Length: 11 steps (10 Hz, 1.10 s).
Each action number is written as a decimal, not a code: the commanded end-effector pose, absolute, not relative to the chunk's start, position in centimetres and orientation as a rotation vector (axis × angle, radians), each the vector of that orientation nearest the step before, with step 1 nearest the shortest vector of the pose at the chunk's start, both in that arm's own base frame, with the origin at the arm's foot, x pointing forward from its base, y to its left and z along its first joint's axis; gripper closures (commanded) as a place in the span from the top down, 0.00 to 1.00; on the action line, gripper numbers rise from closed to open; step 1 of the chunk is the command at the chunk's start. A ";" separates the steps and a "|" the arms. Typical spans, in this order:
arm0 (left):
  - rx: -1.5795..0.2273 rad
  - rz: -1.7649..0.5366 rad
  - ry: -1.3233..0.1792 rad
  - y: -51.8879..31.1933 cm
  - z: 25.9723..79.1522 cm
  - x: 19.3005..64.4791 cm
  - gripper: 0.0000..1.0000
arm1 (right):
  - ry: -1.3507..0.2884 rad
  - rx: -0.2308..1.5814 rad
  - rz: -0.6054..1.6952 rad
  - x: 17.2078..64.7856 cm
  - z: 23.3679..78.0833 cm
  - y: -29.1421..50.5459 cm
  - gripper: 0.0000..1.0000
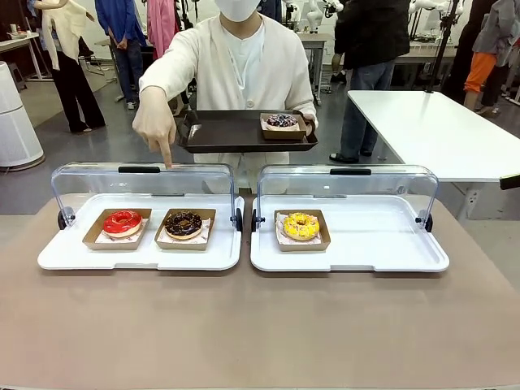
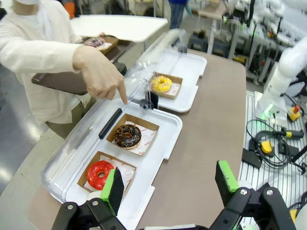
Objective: Provide the desired donut to the person.
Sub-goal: Pick up and lift the Paper togo box containing the Donut pointed at by the person.
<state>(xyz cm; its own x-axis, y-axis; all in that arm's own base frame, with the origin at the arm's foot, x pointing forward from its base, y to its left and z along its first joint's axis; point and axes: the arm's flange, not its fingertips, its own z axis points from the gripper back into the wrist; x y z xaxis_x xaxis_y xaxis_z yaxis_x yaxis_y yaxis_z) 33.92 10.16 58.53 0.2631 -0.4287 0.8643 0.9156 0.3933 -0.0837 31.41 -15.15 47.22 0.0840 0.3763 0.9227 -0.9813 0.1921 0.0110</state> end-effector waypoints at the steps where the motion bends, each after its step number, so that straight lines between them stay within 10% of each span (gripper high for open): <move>1: -0.523 -1.189 -0.740 7.0 60.0 35.7 1.00 | -0.980 0.807 1.204 31.7 47.3 -15.3 1.00; 7: -0.046 -1.436 -0.122 -8.8 53.7 42.5 1.00 | -0.980 0.807 1.204 31.7 47.3 -15.3 1.00; 11: 0.033 -1.442 0.001 -15.3 48.1 45.7 1.00 | -0.980 0.807 1.204 31.7 47.3 -15.3 1.00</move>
